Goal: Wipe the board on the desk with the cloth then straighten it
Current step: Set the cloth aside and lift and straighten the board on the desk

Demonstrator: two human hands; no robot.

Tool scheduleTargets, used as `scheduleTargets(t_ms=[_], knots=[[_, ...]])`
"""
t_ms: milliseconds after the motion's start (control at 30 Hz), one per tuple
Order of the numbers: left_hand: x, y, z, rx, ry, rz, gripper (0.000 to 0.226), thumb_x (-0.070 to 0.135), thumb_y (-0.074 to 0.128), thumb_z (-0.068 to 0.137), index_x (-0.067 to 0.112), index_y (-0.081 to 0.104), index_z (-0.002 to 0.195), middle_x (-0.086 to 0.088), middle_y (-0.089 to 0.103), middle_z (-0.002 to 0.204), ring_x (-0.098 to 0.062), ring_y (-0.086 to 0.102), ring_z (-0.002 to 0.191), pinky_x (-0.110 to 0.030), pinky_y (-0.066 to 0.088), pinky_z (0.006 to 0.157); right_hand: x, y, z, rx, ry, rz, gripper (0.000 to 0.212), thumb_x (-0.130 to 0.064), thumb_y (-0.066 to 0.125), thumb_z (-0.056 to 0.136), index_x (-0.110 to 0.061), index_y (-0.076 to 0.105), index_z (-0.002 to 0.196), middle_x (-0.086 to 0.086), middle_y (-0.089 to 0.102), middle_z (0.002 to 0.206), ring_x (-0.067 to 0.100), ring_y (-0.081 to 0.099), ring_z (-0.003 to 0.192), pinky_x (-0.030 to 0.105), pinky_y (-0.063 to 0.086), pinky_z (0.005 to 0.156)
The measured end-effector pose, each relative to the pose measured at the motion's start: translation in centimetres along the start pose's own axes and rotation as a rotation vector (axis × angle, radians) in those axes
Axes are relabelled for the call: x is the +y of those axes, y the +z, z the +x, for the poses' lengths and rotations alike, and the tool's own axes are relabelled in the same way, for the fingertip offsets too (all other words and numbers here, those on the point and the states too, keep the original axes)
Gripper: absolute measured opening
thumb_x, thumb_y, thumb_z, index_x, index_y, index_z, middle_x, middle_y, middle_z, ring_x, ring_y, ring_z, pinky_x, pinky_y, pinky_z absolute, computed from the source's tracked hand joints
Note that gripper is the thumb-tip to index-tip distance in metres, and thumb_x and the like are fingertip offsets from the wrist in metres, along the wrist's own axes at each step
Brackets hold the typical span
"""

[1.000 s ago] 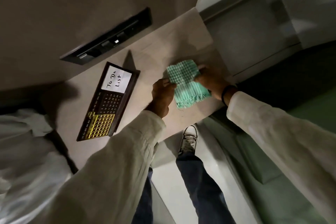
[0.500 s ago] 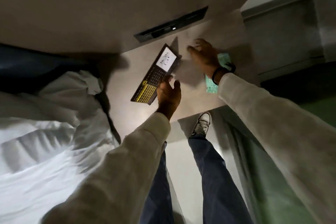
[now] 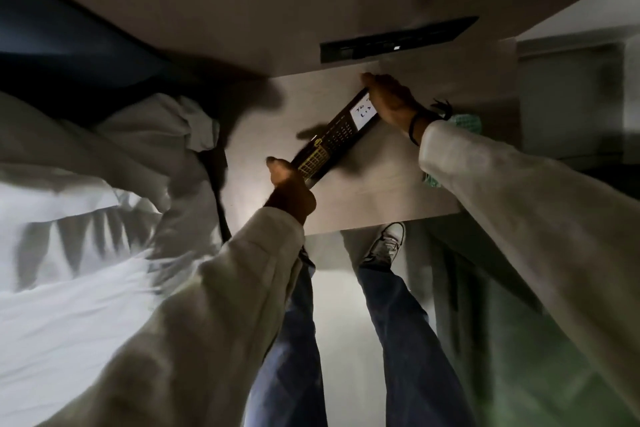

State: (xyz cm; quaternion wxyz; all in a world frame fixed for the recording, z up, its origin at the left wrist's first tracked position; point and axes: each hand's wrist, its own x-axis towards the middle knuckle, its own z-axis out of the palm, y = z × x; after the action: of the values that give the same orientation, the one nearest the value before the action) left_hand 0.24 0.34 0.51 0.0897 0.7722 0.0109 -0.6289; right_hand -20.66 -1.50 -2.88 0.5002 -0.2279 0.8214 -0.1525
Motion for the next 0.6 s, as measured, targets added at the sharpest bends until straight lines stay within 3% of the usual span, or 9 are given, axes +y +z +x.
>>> scheduleTargets(t_ms=[67, 133, 200, 300, 400, 433, 500, 600], knots=[[1.0, 0.3, -0.1, -0.024, 0.017, 0.025, 0.059, 0.063, 0.029, 0.102, 0.018, 0.049, 0.133, -0.002, 0.054, 0.102, -0.017, 0.061, 0.093, -0.024, 0.035, 0.086, 0.3, -0.1, -0.3, 0.014, 0.014, 0.026, 0.065, -0.071, 0.032, 0.086, -0.021, 0.06, 0.118, 0.012, 0.067, 0.12, 0.031, 0.061, 0.109, 0.037, 0.044, 0.097], [2.0, 0.5, 0.2, -0.053, 0.06, 0.047, 0.073, 0.066, 0.026, 0.101, 0.015, 0.039, 0.151, -0.003, 0.055, 0.123, -0.024, 0.059, 0.125, -0.028, 0.033, 0.091, 0.6, -0.5, -0.7, 0.037, 0.062, 0.04, 0.063, -0.069, 0.03, 0.088, -0.019, 0.063, 0.109, 0.013, 0.067, 0.118, 0.03, 0.061, 0.105, 0.036, 0.043, 0.095], [3.1, 0.7, 0.6, -0.069, 0.118, 0.079, 0.077, 0.068, 0.023, 0.101, 0.015, 0.034, 0.155, -0.007, 0.057, 0.145, -0.025, 0.063, 0.116, -0.031, 0.037, 0.097, 1.3, -0.9, -1.2, 0.034, 0.105, 0.09, 0.069, -0.073, 0.027, 0.083, -0.018, 0.065, 0.098, 0.015, 0.07, 0.114, 0.03, 0.063, 0.103, 0.039, 0.046, 0.099], [4.5, 0.9, 1.1, -0.094, 0.194, 0.132, 0.075, 0.069, 0.023, 0.101, 0.015, 0.04, 0.15, -0.011, 0.068, 0.125, -0.028, 0.068, 0.114, -0.035, 0.046, 0.112, 2.5, -1.3, -2.1, 0.015, 0.135, 0.179, 0.073, -0.074, 0.025, 0.079, -0.017, 0.07, 0.091, 0.016, 0.073, 0.108, 0.033, 0.067, 0.101, 0.047, 0.048, 0.103], [5.7, 1.3, 1.7, -0.155, 0.235, 0.107, 0.077, 0.07, 0.026, 0.1, 0.014, 0.039, 0.15, -0.012, 0.071, 0.122, -0.031, 0.07, 0.115, -0.041, 0.049, 0.114, 3.5, -1.1, -2.5, 0.044, 0.135, 0.224, 0.058, -0.061, 0.026, 0.094, -0.018, 0.065, 0.085, 0.019, 0.071, 0.112, 0.035, 0.066, 0.105, 0.047, 0.047, 0.105], [5.9, 1.3, 1.7, -0.184, 0.251, 0.115, 0.079, 0.072, 0.027, 0.099, 0.013, 0.037, 0.152, -0.013, 0.071, 0.121, -0.031, 0.071, 0.113, -0.042, 0.051, 0.111, 3.7, -0.9, -2.8, 0.041, 0.135, 0.246, 0.056, -0.056, 0.026, 0.097, -0.017, 0.066, 0.094, 0.02, 0.07, 0.115, 0.036, 0.065, 0.107, 0.047, 0.045, 0.106], [6.4, 1.3, 1.6, -0.224, 0.284, 0.144, 0.081, 0.073, 0.027, 0.098, 0.014, 0.035, 0.154, -0.006, 0.071, 0.106, -0.022, 0.071, 0.097, -0.032, 0.053, 0.09, 4.4, -0.8, -2.9, 0.04, 0.146, 0.285, 0.055, -0.053, 0.026, 0.099, -0.015, 0.065, 0.108, 0.022, 0.068, 0.119, 0.038, 0.064, 0.11, 0.049, 0.044, 0.107], [6.7, 1.2, 1.5, -0.244, 0.316, 0.188, 0.081, 0.071, 0.025, 0.099, 0.015, 0.033, 0.157, 0.004, 0.073, 0.098, -0.008, 0.068, 0.062, -0.022, 0.043, 0.065, 4.8, -0.9, -2.9, 0.055, 0.181, 0.335, 0.058, -0.06, 0.029, 0.095, -0.015, 0.066, 0.102, 0.018, 0.071, 0.116, 0.034, 0.067, 0.106, 0.046, 0.046, 0.106]])
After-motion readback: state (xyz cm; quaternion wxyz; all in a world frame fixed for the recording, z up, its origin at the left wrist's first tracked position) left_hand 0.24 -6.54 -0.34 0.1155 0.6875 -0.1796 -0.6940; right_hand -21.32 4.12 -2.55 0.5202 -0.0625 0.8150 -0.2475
